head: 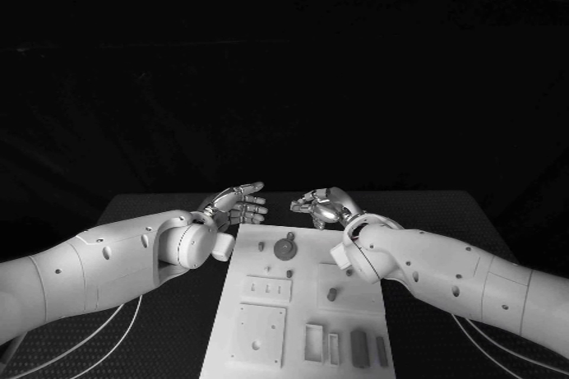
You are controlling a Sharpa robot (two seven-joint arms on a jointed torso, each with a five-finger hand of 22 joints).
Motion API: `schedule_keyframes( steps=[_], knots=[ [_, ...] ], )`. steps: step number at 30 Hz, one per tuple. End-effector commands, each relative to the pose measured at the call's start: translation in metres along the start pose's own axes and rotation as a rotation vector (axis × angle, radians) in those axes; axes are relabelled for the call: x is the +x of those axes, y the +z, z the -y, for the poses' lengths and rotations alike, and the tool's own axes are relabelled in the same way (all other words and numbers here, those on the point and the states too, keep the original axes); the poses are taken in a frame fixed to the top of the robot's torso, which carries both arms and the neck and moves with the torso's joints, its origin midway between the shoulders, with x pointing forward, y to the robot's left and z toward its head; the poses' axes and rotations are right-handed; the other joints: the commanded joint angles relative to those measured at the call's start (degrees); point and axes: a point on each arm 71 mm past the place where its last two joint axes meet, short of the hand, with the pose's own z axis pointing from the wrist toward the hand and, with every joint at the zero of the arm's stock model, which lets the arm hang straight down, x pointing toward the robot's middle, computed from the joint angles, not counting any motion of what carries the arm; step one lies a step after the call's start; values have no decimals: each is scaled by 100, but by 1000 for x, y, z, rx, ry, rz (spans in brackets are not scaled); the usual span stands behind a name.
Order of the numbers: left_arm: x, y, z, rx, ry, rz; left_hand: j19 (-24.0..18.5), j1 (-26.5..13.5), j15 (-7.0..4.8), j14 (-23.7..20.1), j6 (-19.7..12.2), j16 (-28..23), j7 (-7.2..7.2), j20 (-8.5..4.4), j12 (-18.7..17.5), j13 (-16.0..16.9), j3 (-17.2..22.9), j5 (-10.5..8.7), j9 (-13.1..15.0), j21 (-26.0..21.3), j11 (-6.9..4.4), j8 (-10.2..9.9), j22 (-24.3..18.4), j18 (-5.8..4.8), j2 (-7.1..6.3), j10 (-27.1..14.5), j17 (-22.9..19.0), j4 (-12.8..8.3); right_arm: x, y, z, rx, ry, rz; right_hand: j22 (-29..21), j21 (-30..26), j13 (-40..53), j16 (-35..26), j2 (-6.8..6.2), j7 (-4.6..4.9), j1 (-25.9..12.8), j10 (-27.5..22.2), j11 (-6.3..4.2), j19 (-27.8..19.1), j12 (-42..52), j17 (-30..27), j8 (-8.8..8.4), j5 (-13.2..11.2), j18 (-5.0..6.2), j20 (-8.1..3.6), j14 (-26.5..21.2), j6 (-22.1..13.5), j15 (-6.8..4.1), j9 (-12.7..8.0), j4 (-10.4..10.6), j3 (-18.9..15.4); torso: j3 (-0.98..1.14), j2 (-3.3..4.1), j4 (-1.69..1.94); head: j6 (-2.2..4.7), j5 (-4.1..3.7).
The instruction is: Assemble the parts on the task board
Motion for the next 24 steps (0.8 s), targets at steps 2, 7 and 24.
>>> schedule_keyframes(
  steps=[2,7,24],
  knots=[
    [-1,-4,13,193,286,-49,-6,63,29,-8,-30,-5,145,28,-20,-6,-5,24,8,30,3,24,129,-27,-8,-30,6,1,1,-3,4,33,154,-232,69,23,4,19,-11,-193,56,-663,-237,-20,26,-3,24,-31,346,-4,-37,933,-94,6,2,49,5,0,-1,22,-17],
    [0,-9,20,327,532,-74,-9,1713,-24,108,257,113,41,5,66,43,-30,45,98,143,-38,239,120,-34,605,42,66,-1310,-17,-4,13,95,259,-337,60,-3,3,-10,15,-172,26,-709,-218,-57,1,-11,-8,-30,346,13,-71,878,-84,22,0,70,3,-3,-8,35,-47],
    [21,-15,18,354,609,-217,132,1443,-87,260,489,150,-58,-64,260,162,-438,20,115,84,-158,318,48,-80,458,256,56,-698,-38,-10,30,150,369,-492,50,-25,9,-23,28,-161,13,-738,-206,-84,-4,-12,-21,-31,346,32,-92,858,-71,57,1,122,5,5,-2,49,-146]
  ],
)
